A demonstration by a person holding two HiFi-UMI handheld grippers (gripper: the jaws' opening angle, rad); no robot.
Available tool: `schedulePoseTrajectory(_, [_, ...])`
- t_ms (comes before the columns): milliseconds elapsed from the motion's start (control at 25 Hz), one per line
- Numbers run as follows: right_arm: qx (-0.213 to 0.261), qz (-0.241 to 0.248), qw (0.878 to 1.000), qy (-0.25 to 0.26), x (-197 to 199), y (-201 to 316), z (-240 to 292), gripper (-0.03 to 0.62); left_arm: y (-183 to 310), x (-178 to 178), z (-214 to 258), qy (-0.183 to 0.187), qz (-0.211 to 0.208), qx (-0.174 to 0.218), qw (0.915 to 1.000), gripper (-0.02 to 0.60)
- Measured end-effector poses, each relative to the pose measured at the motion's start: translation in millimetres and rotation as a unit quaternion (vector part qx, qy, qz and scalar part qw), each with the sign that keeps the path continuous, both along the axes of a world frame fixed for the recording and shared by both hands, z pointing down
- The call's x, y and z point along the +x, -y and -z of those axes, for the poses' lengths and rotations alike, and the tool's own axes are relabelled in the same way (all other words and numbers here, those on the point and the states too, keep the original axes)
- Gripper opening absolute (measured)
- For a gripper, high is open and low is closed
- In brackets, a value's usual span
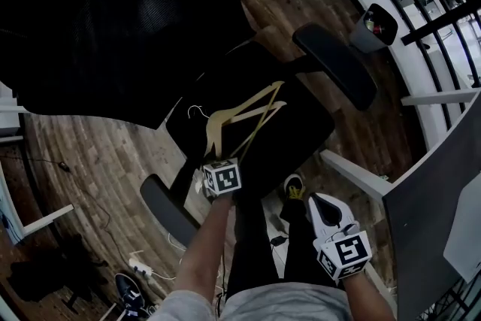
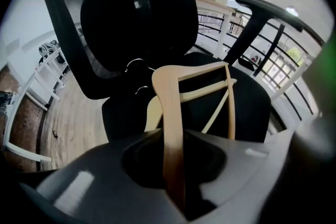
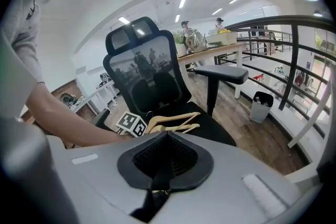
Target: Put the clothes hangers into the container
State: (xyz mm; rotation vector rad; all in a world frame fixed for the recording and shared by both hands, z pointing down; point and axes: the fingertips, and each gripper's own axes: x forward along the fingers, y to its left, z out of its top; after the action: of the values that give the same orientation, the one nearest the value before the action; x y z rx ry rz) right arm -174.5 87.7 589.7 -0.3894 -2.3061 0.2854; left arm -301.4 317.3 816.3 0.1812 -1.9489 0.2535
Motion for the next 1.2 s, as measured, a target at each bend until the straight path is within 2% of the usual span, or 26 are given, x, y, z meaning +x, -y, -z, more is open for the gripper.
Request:
schedulePoseTrajectory(160, [-0.006, 0.001, 1.0, 0.023, 1, 1, 24, -0.002, 7, 11, 47, 0.03, -0.011, 0.008, 0.9994, 0.067])
schedulePoseTrajectory(400, [-0.002, 0.01, 0.998, 0.063, 3, 18, 60, -0.002, 27, 22, 114, 0.076, 0.027, 0.061, 0.9949, 0.068])
schedulePoseTrajectory(640, [-0.004, 0.004, 0.994, 0.108, 0, 42, 109, -0.001, 36, 41, 179, 0.114, 0.037, 0.075, 0.9899, 0.069])
schedulePoseTrajectory(800, [0.002, -0.017, 0.991, 0.135, 10, 69, 141, -0.002, 43, 56, 217, 0.144, -0.003, 0.062, 0.9875, 0.071])
schedulePoseTrajectory(880, [0.009, -0.024, 0.987, 0.157, 7, 88, 161, -0.002, 53, 51, 243, 0.168, -0.03, 0.056, 0.9837, 0.071])
schedulePoseTrajectory(1000, [0.02, -0.042, 0.982, 0.181, 17, 119, 186, -0.002, 73, 55, 274, 0.203, -0.072, 0.059, 0.9748, 0.072])
schedulePoseTrajectory(1200, [0.027, -0.107, 0.972, 0.206, 54, 182, 216, -0.002, 127, 58, 319, 0.248, -0.133, 0.083, 0.9561, 0.072])
